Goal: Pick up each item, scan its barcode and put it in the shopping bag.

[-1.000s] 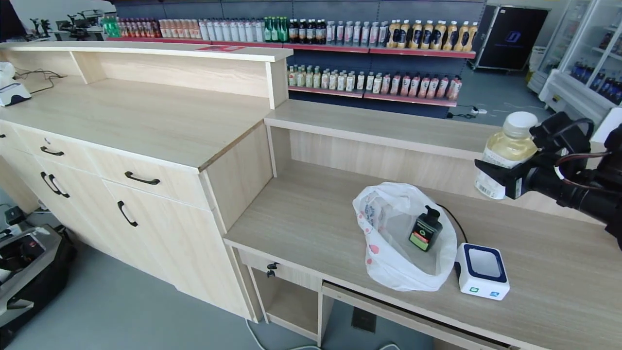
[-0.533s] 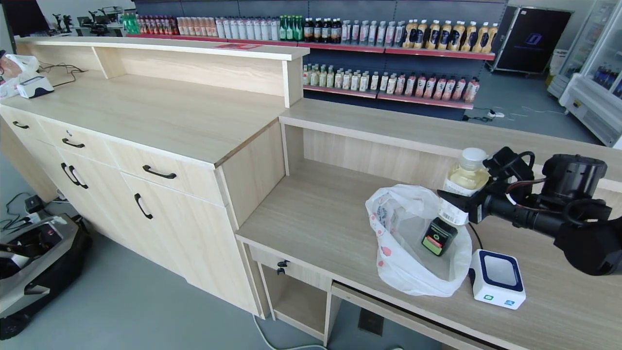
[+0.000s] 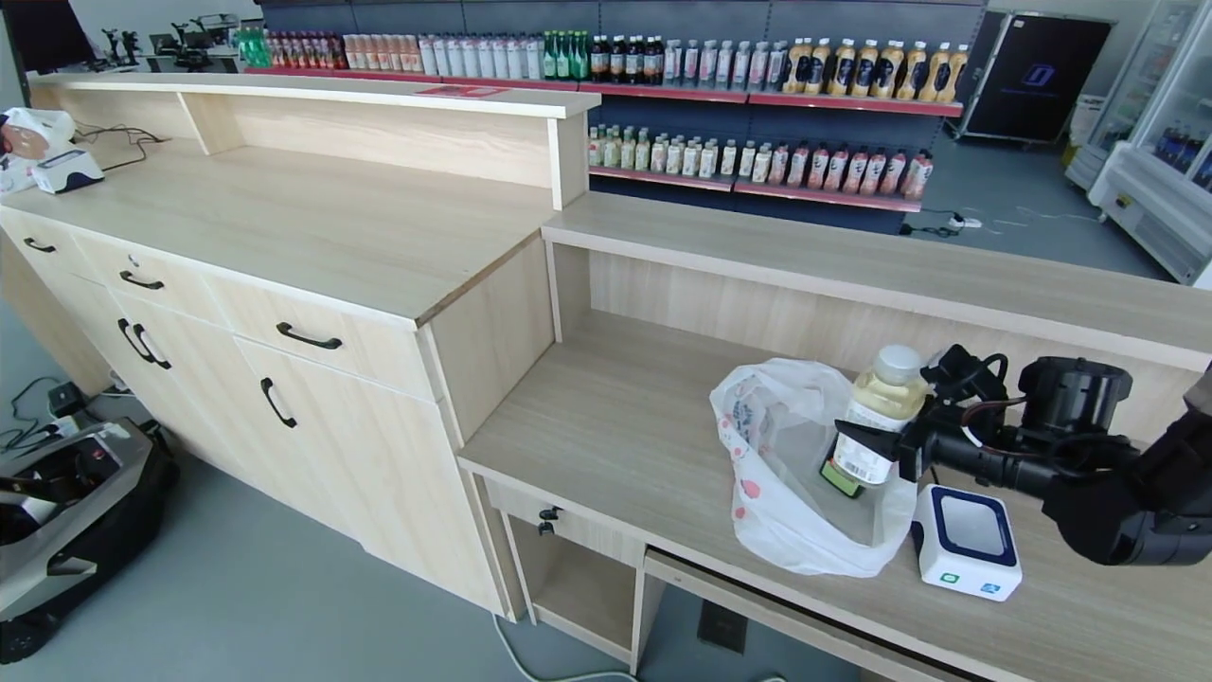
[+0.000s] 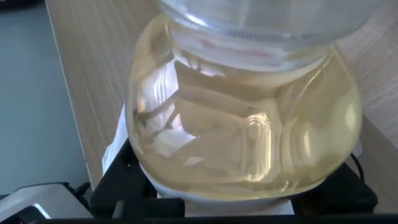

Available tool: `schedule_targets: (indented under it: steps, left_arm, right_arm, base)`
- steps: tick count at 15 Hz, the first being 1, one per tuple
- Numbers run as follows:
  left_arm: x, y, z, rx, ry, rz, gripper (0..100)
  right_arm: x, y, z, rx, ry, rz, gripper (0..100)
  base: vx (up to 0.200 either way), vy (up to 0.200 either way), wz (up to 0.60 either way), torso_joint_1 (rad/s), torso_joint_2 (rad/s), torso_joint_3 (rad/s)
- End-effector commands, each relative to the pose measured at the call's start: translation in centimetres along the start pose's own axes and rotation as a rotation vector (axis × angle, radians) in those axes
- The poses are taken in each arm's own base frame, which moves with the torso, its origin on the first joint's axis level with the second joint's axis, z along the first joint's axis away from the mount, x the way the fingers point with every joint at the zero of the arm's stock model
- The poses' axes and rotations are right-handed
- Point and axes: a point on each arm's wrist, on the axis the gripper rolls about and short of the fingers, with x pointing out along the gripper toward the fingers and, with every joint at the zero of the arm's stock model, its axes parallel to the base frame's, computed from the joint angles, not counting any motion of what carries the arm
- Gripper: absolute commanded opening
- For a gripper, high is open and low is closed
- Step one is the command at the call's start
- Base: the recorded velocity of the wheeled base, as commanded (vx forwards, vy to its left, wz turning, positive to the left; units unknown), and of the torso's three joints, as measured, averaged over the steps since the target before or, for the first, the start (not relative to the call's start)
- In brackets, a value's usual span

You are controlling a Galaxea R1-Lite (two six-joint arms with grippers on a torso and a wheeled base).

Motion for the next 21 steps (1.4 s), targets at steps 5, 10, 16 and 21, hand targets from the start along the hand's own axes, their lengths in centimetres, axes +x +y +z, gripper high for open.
schedule_targets:
  steps: [5,10,16,21]
  left_arm:
    - [0.0,0.0,0.0,0.000,0.000,0.000,100]
    - [0.0,0.0,0.0,0.000,-0.001,0.000,100]
    - [0.0,0.0,0.0,0.000,0.000,0.000,100]
    - [0.0,0.0,0.0,0.000,0.000,0.000,100]
  right_arm:
    - [1.0,0.2,-3.9,0.041,0.028,0.056,0]
    - [1.4,0.4,-5.5,0.019,-0.003,0.145,0]
    - [1.6,0.4,-8.4,-0.027,-0.004,0.209,0]
    - [1.9,0.5,-9.7,-0.028,0.006,0.221,0]
  base:
    - [0.000,0.000,0.00,0.000,0.00,0.000]
    - [0.000,0.000,0.00,0.000,0.00,0.000]
    - [0.000,0.000,0.00,0.000,0.00,0.000]
    - [0.000,0.000,0.00,0.000,0.00,0.000]
